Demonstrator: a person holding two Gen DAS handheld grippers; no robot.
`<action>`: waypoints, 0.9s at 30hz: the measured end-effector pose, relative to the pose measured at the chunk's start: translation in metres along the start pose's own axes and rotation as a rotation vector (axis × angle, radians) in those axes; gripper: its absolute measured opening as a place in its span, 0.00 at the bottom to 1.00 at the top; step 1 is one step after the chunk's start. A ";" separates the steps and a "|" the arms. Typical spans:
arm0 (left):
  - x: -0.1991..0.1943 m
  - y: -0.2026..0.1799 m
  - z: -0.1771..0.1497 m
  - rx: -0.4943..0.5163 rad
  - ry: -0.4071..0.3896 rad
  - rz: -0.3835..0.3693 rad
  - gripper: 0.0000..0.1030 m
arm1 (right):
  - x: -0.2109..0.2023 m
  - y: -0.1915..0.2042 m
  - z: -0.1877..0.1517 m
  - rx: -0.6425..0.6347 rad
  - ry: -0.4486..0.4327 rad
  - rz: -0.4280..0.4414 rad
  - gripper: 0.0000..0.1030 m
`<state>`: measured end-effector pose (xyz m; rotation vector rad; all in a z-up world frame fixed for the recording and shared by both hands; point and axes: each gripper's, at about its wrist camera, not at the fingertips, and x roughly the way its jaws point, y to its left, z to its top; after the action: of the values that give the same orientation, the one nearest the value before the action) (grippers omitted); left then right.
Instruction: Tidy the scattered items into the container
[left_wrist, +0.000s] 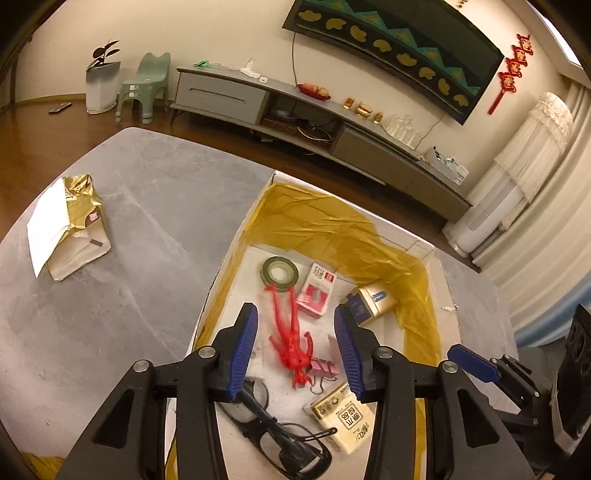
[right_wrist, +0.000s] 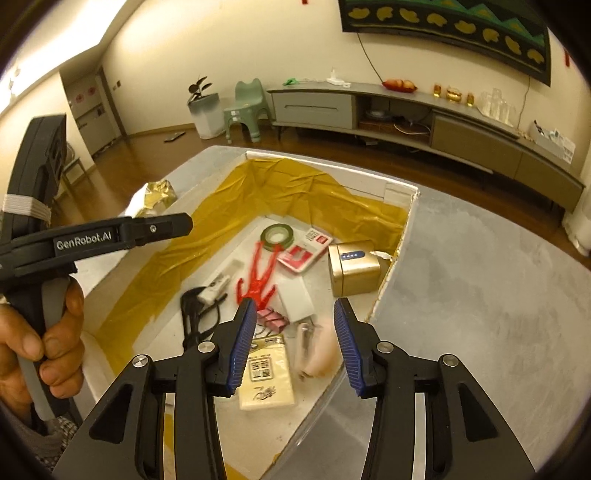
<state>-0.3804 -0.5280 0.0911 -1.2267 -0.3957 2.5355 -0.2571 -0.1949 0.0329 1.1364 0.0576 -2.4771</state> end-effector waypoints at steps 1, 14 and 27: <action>-0.002 0.000 -0.001 0.002 0.001 -0.002 0.43 | -0.003 0.000 0.000 0.003 -0.004 0.005 0.45; -0.041 -0.022 -0.016 0.074 0.004 0.031 0.44 | -0.040 0.028 -0.014 -0.084 0.019 0.018 0.46; -0.084 -0.046 -0.064 0.194 -0.025 0.106 0.48 | -0.064 0.069 -0.047 -0.227 0.099 -0.071 0.46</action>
<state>-0.2733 -0.5102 0.1293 -1.1724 -0.0888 2.6079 -0.1592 -0.2258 0.0579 1.1747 0.4031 -2.3990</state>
